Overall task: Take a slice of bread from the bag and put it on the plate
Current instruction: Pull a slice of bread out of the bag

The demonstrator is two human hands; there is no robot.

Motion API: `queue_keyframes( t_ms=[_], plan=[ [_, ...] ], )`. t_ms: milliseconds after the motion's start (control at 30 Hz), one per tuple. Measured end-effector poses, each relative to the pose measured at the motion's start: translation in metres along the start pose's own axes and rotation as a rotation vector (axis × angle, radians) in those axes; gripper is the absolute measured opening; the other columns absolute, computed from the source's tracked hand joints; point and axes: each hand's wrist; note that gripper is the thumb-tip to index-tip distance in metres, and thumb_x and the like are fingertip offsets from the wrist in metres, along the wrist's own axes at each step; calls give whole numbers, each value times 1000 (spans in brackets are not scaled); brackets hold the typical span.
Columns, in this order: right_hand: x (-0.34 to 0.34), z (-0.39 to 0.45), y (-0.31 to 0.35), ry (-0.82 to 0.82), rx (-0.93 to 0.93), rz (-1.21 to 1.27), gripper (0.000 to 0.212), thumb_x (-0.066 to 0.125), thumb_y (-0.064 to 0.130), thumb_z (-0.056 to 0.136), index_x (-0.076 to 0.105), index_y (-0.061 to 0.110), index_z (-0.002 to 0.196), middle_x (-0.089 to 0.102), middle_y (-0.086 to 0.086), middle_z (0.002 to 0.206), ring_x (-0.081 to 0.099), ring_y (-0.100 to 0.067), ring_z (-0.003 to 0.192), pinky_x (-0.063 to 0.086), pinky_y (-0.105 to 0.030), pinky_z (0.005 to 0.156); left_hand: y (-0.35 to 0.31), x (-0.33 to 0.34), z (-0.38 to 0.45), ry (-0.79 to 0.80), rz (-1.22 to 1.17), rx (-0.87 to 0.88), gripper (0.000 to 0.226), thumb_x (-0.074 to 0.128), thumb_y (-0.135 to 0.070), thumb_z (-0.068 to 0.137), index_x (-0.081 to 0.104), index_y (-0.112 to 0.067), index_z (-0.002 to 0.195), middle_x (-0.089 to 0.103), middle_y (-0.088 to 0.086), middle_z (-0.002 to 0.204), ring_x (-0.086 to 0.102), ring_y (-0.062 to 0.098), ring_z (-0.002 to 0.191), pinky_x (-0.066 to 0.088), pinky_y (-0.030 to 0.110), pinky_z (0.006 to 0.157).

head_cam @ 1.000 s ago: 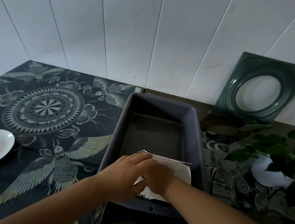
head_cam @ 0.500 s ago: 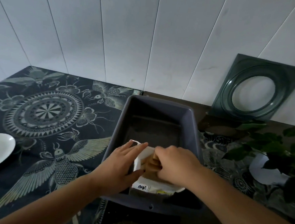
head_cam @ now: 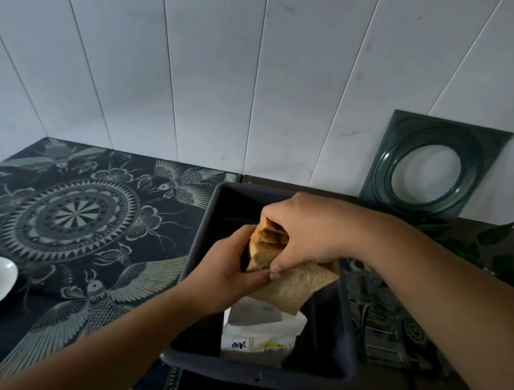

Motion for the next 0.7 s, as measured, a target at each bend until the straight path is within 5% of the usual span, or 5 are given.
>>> queue_keyframes(
  t_ms=[167,333,467,567,700],
  plan=[
    [16,-19,-20,-193,165,343,90,68,78,55,37,43,131,55,15,132,54,-8,114,50,-37,92,4,2,-2,-97,-264,-87,47,80,-38,69,63,-21,110,73,-1,102,69,18,98,57,33,79],
    [96,-40,-21,-935,373,1226,75,58,86,60,49,46,123,58,15,130,55,2,116,43,-37,103,8,0,-11,-96,-660,-241,42,79,-34,74,67,-22,112,71,7,116,66,29,109,57,40,83],
    [141,-37,-10,-677,386,1603,100,67,85,54,50,27,133,67,3,124,62,-17,117,42,-54,106,10,8,-19,-70,-958,-445,36,79,-31,79,69,-16,110,69,16,119,65,36,110,57,46,81],
    [150,-31,0,-564,357,1618,77,71,74,65,53,34,129,71,6,120,66,-16,111,49,-50,99,9,15,-19,-59,-996,-570,37,77,-31,80,69,-11,110,71,18,115,67,37,106,58,44,76],
    [156,-18,5,-563,585,1550,48,66,62,72,60,41,114,72,6,111,68,-16,102,51,-49,96,5,22,-13,-147,-864,-734,42,69,-32,85,61,-6,118,75,17,104,71,36,95,59,44,69]
  ],
)
Point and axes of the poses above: each hand's wrist, its own z-axis towards the middle knuckle, its own x-axis out of the palm, y = z × x
